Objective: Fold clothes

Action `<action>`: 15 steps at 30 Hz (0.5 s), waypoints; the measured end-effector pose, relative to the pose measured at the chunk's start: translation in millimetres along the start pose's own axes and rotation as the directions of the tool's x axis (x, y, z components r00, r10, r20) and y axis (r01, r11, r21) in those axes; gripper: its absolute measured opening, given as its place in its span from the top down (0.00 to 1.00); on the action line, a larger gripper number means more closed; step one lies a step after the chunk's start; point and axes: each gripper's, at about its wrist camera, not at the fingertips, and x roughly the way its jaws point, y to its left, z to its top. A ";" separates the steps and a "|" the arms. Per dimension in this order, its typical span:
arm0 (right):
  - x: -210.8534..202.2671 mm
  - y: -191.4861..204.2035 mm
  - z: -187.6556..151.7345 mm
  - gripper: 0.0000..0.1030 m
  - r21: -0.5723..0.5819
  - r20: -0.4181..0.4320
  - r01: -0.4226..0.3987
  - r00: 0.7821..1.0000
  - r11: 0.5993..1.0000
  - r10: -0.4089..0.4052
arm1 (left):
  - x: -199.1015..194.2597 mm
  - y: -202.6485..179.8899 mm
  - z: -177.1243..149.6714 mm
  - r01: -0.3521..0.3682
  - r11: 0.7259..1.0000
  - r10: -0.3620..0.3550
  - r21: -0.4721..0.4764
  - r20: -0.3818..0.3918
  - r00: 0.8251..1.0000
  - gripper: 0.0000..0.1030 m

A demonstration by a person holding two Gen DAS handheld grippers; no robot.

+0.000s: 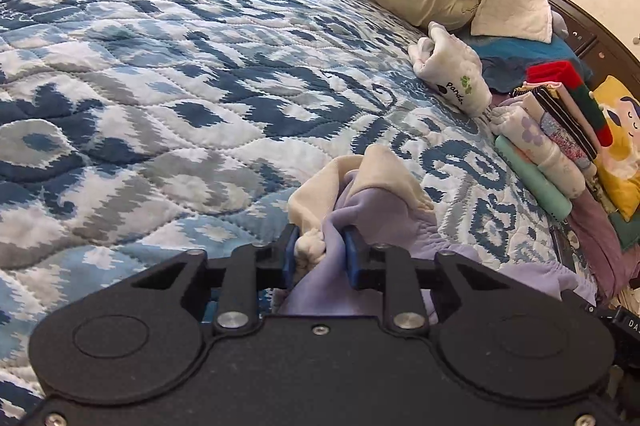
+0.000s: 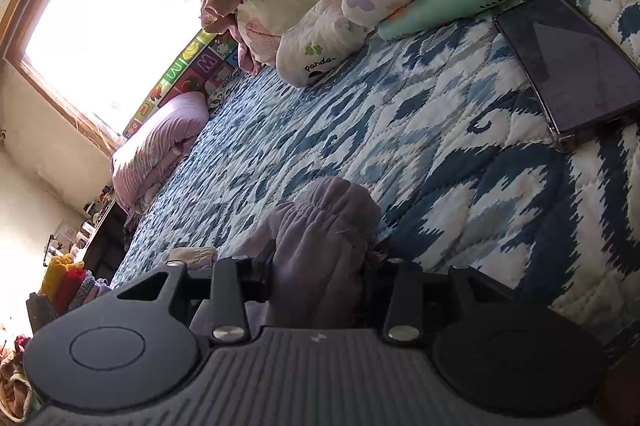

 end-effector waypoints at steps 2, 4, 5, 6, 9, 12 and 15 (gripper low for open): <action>0.5 4.6 2.4 0.72 -0.022 0.014 -0.026 1.000 0.999 0.027 | -11.3 -0.8 2.7 0.013 1.000 -0.013 -0.014 0.038 0.999 0.86; 1.0 10.9 6.1 0.76 -0.048 0.031 -0.060 0.998 0.997 0.061 | -25.0 -2.7 7.4 0.031 0.999 -0.029 -0.022 0.083 0.996 0.87; 1.4 15.4 8.7 0.77 -0.065 0.044 -0.075 0.996 0.995 0.078 | -31.4 -3.8 10.9 0.038 0.999 -0.035 -0.020 0.105 0.994 0.87; 2.0 19.8 11.4 0.77 -0.081 0.056 -0.091 0.994 0.993 0.095 | -37.6 -4.2 15.5 0.040 0.999 -0.037 -0.020 0.124 0.992 0.87; 9.4 30.9 20.1 0.78 -0.096 0.091 -0.135 0.985 0.986 0.144 | -58.2 -1.6 34.1 0.043 0.999 -0.037 -0.025 0.194 0.980 0.87; 20.6 41.4 28.4 0.78 -0.097 0.124 -0.181 0.974 0.979 0.192 | -78.8 8.1 54.0 0.026 0.998 -0.011 -0.050 0.277 0.961 0.87; 33.5 55.2 37.9 0.78 -0.117 0.168 -0.220 0.957 0.969 0.237 | -96.4 25.5 72.2 0.001 0.995 0.034 -0.099 0.347 0.937 0.87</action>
